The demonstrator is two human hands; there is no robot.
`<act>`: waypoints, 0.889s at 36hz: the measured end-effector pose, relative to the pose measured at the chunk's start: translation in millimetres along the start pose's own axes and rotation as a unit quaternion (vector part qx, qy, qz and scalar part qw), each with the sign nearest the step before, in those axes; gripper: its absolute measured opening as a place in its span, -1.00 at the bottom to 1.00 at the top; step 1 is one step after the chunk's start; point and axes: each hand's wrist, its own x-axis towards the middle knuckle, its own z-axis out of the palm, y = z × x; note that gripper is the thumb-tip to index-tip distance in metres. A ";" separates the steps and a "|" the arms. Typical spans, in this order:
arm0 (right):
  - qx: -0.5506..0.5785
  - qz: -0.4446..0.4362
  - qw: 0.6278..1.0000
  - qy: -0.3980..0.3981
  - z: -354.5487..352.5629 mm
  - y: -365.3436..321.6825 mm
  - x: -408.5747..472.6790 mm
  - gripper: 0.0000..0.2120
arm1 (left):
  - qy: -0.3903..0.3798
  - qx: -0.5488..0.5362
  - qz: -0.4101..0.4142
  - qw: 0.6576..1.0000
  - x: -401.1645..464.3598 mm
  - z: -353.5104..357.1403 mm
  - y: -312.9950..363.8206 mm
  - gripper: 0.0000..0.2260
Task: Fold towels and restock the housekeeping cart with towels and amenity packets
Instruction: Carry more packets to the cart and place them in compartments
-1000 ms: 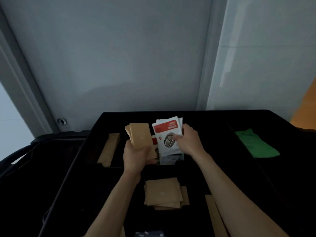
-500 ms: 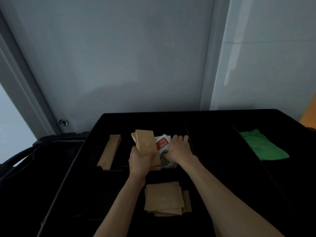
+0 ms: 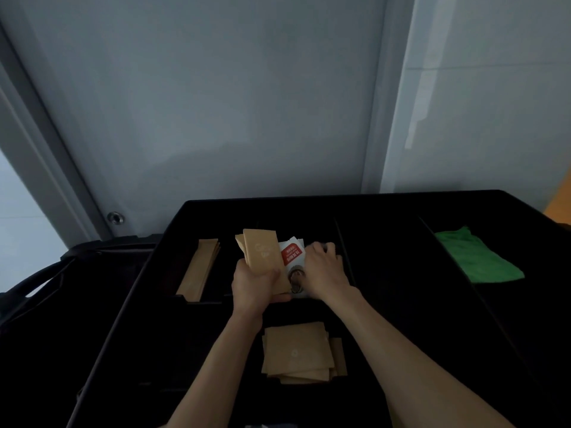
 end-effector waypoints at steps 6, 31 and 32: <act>0.009 -0.014 1.000 -0.012 -5.3 -1.3 0.0 -0.42 | 0.009 -0.009 0.004 1.000 -1.8 -2.9 3.2 -0.61; 0.248 0.144 0.957 -0.042 -1.8 -22.3 0.0 -0.67 | 0.016 0.012 -0.007 1.000 -6.8 -2.2 4.4 -0.61; 0.162 0.139 0.975 -0.062 -2.0 -22.4 -1.2 -0.60 | 0.017 0.019 -0.007 1.000 -6.7 -0.4 4.2 -0.60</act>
